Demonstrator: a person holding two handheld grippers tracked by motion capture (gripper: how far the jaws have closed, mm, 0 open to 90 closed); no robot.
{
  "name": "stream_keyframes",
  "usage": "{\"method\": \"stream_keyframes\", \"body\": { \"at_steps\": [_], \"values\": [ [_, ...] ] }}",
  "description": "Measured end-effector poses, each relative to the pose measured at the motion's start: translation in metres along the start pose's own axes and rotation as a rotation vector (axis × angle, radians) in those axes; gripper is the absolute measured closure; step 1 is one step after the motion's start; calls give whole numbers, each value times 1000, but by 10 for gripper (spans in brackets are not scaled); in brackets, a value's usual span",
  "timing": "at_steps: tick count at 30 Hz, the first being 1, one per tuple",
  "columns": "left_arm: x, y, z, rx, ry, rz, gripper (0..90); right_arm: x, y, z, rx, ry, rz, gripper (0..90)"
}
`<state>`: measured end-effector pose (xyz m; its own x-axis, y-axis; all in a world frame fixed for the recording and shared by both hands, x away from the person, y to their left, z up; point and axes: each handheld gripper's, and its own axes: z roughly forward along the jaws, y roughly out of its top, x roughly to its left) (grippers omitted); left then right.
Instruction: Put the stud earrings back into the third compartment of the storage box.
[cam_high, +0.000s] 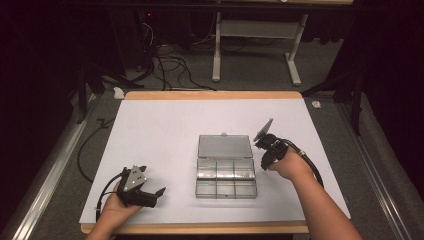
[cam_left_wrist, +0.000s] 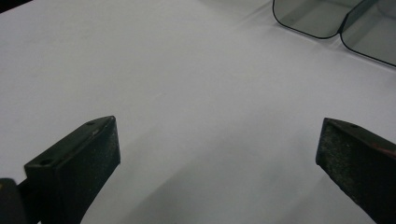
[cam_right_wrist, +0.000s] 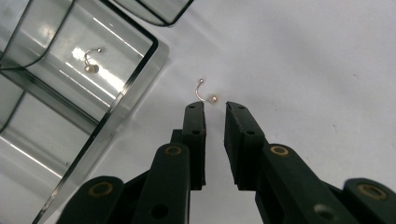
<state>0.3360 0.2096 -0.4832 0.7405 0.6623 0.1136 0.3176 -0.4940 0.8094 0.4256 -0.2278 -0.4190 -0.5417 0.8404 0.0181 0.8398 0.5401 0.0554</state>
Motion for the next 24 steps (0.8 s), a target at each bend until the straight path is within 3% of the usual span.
{"method": "stream_keyframes", "body": {
  "at_steps": [7,12,14,15,16,22,24],
  "values": [
    [0,0,0,0,-5,2,4,2,8,8,6,3,8,756],
    [0,0,0,2,-8,5,4,2,12,17,29,-12,-21,757],
    [0,0,0,3,-9,7,4,5,12,20,37,-12,2,761],
    [0,0,0,4,-8,9,4,2,12,20,19,-9,-30,772],
    [0,0,0,4,-8,9,4,3,11,19,24,-8,6,791],
    [-1,0,1,6,-6,8,4,3,9,19,21,4,15,845],
    [-1,0,1,6,-5,9,4,1,8,18,16,13,-6,866]
  ]
}}
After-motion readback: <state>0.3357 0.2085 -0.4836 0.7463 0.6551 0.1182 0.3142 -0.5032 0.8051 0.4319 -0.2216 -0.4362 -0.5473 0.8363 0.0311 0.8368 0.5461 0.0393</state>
